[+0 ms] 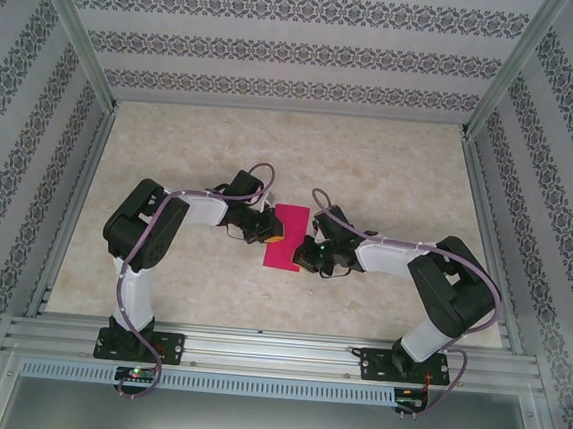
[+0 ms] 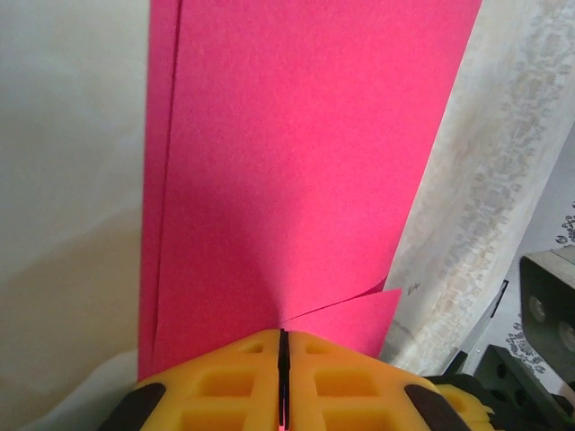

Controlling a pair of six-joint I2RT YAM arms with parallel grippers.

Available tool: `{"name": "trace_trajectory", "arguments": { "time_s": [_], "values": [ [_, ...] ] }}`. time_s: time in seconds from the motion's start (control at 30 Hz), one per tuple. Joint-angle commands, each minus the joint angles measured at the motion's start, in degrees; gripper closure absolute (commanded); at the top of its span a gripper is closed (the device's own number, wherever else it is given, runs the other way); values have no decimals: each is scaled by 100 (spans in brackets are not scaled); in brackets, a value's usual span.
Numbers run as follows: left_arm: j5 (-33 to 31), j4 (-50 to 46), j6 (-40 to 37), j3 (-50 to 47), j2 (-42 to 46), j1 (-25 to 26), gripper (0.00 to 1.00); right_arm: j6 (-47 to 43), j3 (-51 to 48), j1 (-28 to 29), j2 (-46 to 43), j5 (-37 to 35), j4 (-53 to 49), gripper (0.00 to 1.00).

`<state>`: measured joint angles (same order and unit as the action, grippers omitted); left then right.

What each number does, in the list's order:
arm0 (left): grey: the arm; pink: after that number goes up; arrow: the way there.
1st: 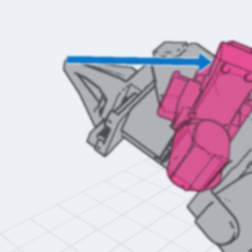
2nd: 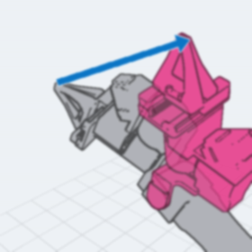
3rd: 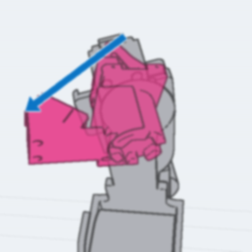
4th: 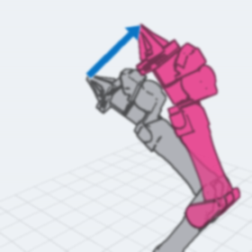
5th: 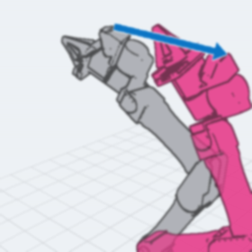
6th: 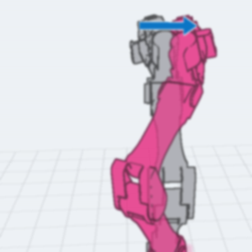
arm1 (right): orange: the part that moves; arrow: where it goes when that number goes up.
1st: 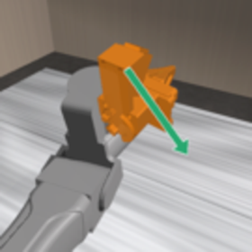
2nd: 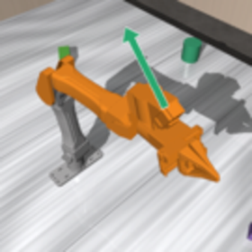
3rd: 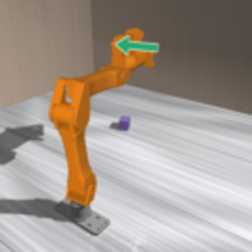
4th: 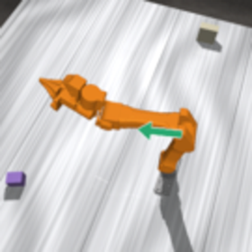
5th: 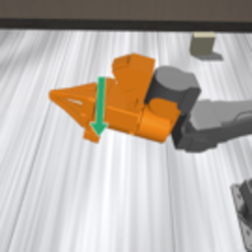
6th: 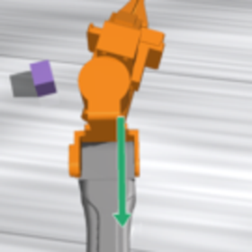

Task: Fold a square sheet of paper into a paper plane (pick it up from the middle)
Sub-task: Fold the triangle a second time at the center of the table.

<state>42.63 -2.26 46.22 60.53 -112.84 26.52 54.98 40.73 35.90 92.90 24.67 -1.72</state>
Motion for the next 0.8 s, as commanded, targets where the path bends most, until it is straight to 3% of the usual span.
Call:
{"name": "trace_trajectory", "arguments": {
  "time_s": [0.0,0.43,0.77],
  "values": [
    [-380,-284,-160,-85,-217,-62,89,-168,316,90,-212,-20,-211,100],
    [-329,-231,-119,-105,-186,-64,89,-25,1107,162,1076,200,237,100],
    [-458,-231,-44,-212,-144,-67,92,53,740,92,1299,433,345,99]
  ]
}}
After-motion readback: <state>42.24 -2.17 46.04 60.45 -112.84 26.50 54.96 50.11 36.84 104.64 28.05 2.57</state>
